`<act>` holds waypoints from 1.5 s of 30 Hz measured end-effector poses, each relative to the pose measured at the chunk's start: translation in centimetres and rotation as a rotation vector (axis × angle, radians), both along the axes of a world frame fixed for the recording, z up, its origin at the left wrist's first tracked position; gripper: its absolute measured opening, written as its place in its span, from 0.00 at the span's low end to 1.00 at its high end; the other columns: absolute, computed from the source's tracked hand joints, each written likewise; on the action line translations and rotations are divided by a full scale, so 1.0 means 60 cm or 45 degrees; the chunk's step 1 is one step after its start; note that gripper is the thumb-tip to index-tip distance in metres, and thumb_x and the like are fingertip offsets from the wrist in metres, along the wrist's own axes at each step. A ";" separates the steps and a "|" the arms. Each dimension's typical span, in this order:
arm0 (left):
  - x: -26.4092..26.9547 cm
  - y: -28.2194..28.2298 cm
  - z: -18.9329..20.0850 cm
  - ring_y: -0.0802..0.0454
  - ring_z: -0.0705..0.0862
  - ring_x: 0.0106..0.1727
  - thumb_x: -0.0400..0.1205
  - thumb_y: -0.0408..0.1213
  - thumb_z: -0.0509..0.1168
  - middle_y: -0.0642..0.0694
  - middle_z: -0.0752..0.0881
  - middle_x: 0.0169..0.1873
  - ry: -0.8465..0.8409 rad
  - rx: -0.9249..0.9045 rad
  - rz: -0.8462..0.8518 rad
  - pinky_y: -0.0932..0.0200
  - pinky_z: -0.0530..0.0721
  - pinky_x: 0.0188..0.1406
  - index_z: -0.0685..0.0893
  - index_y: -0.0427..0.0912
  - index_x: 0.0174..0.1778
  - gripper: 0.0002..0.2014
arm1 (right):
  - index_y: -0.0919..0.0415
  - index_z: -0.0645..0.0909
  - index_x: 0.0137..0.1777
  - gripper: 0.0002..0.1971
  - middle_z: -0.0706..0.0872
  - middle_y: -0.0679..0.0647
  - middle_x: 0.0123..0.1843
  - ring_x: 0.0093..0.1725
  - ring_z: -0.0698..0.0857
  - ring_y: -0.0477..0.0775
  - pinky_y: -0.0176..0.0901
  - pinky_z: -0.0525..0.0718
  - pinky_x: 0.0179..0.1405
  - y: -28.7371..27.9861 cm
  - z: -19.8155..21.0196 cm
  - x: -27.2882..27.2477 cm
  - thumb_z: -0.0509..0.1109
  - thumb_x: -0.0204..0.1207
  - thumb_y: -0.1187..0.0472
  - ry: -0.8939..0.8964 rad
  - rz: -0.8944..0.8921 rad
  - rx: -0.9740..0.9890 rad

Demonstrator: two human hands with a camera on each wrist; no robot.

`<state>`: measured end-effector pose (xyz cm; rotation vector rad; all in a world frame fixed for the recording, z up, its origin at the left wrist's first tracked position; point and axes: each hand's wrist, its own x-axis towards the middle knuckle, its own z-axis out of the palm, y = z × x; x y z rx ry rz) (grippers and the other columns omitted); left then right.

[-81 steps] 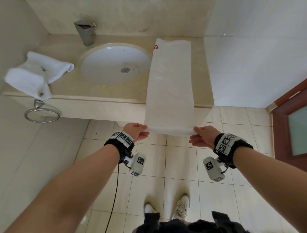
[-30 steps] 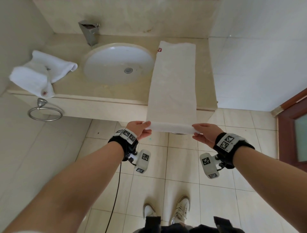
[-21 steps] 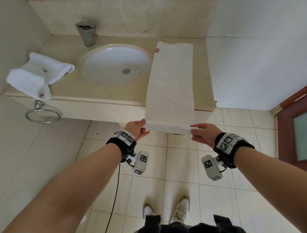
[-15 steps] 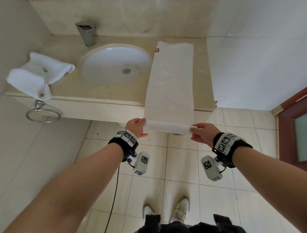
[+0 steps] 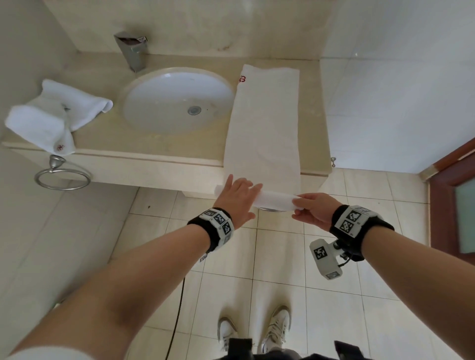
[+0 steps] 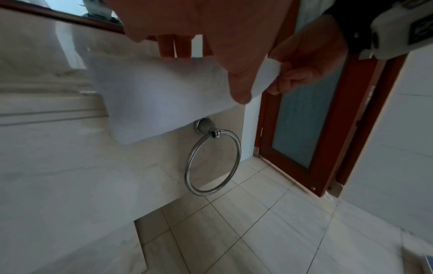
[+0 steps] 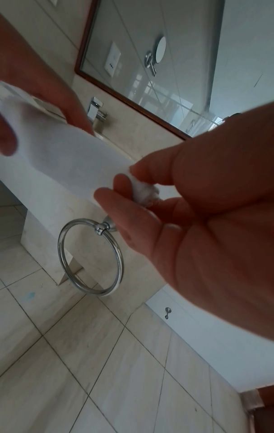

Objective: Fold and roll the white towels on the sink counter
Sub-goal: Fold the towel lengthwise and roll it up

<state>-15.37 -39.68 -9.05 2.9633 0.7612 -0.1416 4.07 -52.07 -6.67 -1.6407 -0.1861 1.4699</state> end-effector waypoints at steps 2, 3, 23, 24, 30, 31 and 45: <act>0.018 0.006 -0.004 0.44 0.70 0.72 0.80 0.46 0.65 0.44 0.76 0.68 -0.009 0.014 0.009 0.40 0.51 0.81 0.65 0.44 0.77 0.29 | 0.70 0.77 0.66 0.15 0.81 0.58 0.38 0.37 0.82 0.49 0.39 0.91 0.38 0.001 0.001 0.003 0.67 0.80 0.67 0.003 0.017 -0.016; 0.023 0.009 -0.003 0.44 0.73 0.69 0.82 0.44 0.63 0.45 0.78 0.65 -0.007 0.020 0.001 0.42 0.55 0.80 0.68 0.44 0.74 0.25 | 0.70 0.77 0.66 0.15 0.81 0.59 0.39 0.37 0.83 0.48 0.40 0.91 0.40 0.001 0.001 0.004 0.67 0.80 0.68 0.007 0.028 -0.021; 0.065 0.000 0.008 0.45 0.78 0.54 0.82 0.42 0.60 0.47 0.85 0.49 0.045 -0.010 0.284 0.51 0.74 0.52 0.78 0.44 0.53 0.08 | 0.61 0.66 0.60 0.17 0.82 0.56 0.50 0.50 0.78 0.58 0.46 0.74 0.46 0.094 -0.001 -0.095 0.63 0.72 0.70 -1.884 1.162 0.138; 0.063 -0.001 0.008 0.45 0.79 0.54 0.82 0.41 0.60 0.47 0.85 0.49 0.029 -0.003 0.290 0.51 0.74 0.52 0.77 0.44 0.54 0.07 | 0.61 0.66 0.60 0.16 0.83 0.56 0.49 0.49 0.80 0.59 0.47 0.74 0.45 0.098 0.001 -0.095 0.63 0.74 0.69 -1.889 1.191 0.107; 0.060 0.019 0.020 0.42 0.87 0.44 0.82 0.37 0.60 0.44 0.86 0.48 -0.019 -0.125 0.174 0.50 0.83 0.41 0.70 0.40 0.61 0.13 | 0.63 0.64 0.62 0.15 0.82 0.59 0.51 0.45 0.85 0.65 0.50 0.77 0.38 0.110 0.011 -0.087 0.61 0.78 0.64 -1.664 1.248 0.000; 0.058 0.022 0.020 0.41 0.86 0.44 0.82 0.37 0.61 0.43 0.85 0.49 -0.043 -0.178 0.159 0.49 0.84 0.40 0.70 0.39 0.61 0.14 | 0.64 0.64 0.62 0.15 0.79 0.59 0.50 0.46 0.84 0.65 0.52 0.78 0.40 0.109 0.013 -0.087 0.61 0.78 0.63 -1.631 1.238 0.006; 0.043 0.071 0.033 0.42 0.80 0.54 0.81 0.45 0.64 0.42 0.83 0.52 -0.089 -0.258 -0.007 0.50 0.77 0.53 0.81 0.40 0.58 0.15 | 0.54 0.83 0.58 0.14 0.85 0.51 0.51 0.58 0.76 0.54 0.43 0.74 0.55 0.117 0.027 -0.045 0.69 0.76 0.50 -1.690 1.161 0.040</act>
